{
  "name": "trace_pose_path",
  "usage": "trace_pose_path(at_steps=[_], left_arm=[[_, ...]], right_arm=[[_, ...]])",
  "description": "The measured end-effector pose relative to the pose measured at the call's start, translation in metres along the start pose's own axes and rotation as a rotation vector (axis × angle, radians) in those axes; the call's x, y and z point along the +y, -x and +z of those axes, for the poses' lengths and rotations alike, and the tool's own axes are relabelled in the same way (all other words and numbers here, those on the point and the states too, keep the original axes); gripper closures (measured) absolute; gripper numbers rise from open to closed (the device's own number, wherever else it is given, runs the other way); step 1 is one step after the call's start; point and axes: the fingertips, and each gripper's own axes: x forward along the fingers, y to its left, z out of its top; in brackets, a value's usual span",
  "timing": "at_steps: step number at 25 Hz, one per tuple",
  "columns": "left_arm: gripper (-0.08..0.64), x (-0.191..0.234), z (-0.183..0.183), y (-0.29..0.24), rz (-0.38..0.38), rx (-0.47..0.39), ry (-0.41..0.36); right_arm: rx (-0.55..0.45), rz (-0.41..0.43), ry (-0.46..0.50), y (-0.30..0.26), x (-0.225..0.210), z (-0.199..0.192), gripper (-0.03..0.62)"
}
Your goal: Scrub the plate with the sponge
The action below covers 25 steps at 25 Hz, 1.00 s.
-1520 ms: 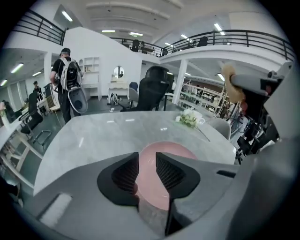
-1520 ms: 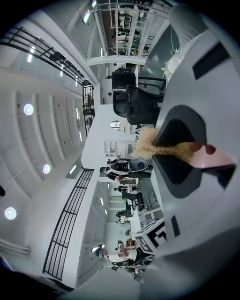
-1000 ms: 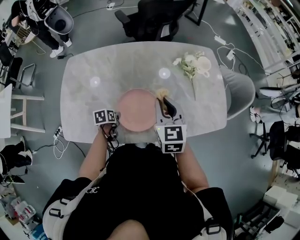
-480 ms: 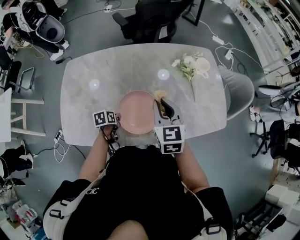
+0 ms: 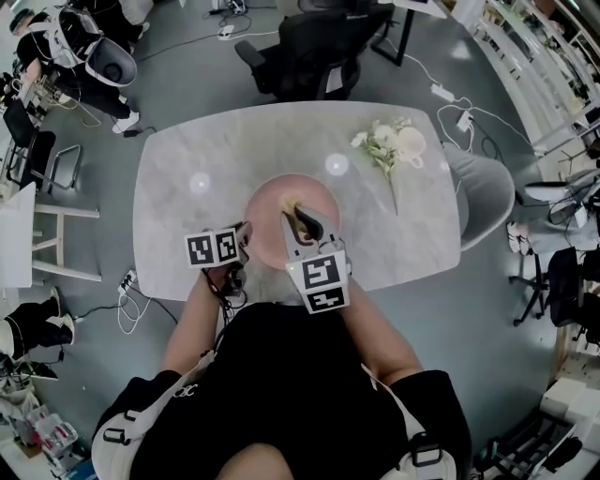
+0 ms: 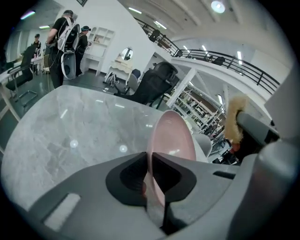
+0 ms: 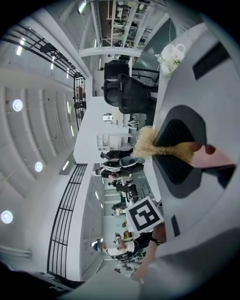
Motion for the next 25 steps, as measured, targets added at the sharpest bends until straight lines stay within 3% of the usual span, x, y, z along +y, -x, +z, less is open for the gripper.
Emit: trace_pose_path(at_steps=[8, 17, 25], left_arm=[[0.529, -0.058, 0.022, 0.042, -0.122, -0.088, -0.064], [0.538, -0.071, 0.027, 0.067, -0.167, -0.133, -0.135], [0.534, -0.072, 0.035, 0.075, -0.166, -0.162, -0.141]], right_arm=[[0.028, 0.081, 0.048, -0.036, 0.042, -0.009, 0.537], [0.065, 0.032, 0.092, -0.051, 0.048, -0.005, 0.538], [0.085, -0.072, 0.080, -0.058, 0.014, 0.010, 0.537]])
